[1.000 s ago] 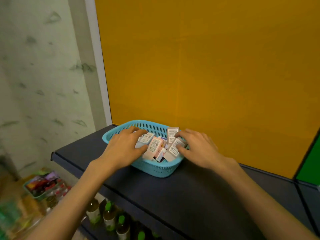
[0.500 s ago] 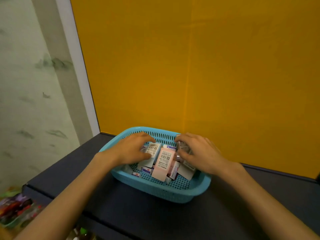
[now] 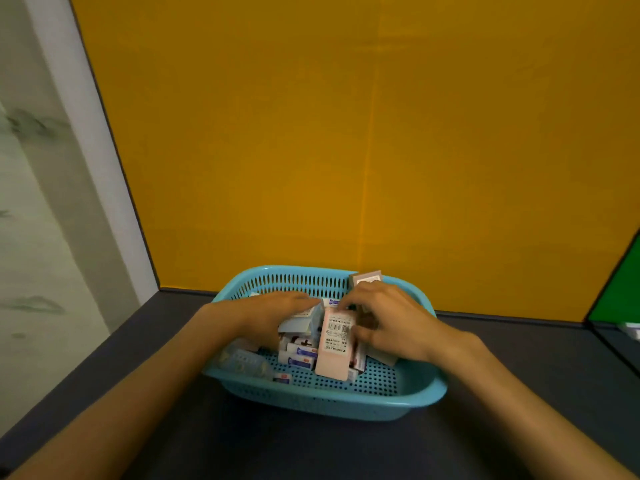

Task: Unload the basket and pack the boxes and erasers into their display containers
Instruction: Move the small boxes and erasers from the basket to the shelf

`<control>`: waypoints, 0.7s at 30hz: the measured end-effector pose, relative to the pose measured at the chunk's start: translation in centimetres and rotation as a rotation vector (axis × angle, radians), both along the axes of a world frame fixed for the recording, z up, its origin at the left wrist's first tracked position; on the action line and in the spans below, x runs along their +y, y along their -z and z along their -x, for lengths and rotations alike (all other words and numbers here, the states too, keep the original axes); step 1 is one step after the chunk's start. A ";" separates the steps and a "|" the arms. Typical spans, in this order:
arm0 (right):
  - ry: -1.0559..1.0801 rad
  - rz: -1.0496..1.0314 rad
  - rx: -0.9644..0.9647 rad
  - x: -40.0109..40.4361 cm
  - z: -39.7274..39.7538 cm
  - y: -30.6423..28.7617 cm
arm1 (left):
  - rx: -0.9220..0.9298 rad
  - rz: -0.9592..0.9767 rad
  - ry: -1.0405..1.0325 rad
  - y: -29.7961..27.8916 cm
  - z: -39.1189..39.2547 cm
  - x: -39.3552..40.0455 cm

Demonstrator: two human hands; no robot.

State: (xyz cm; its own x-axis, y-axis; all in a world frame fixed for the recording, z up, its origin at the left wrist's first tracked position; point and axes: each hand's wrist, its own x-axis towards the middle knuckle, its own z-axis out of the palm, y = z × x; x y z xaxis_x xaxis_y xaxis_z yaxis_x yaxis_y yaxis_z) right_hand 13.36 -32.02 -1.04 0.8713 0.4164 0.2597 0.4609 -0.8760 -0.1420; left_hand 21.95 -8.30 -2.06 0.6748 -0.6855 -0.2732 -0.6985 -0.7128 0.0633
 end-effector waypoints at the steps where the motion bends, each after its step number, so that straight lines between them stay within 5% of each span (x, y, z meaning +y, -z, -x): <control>1: -0.001 0.007 0.009 0.2 0.0 0.2 | 0.008 0.027 0.003 0.2 -0.3 0.1; 9: -0.023 0.101 0.143 1.2 0.2 0.6 | -0.071 0.263 -0.011 1.1 -1.3 -0.4; 15: 0.006 0.211 0.208 1.7 -0.3 1.3 | -0.191 0.227 -0.031 1.0 -1.4 -0.6; 21: 0.005 0.231 0.177 2.1 -1.2 1.3 | -0.319 0.465 -0.165 -0.7 -1.0 0.8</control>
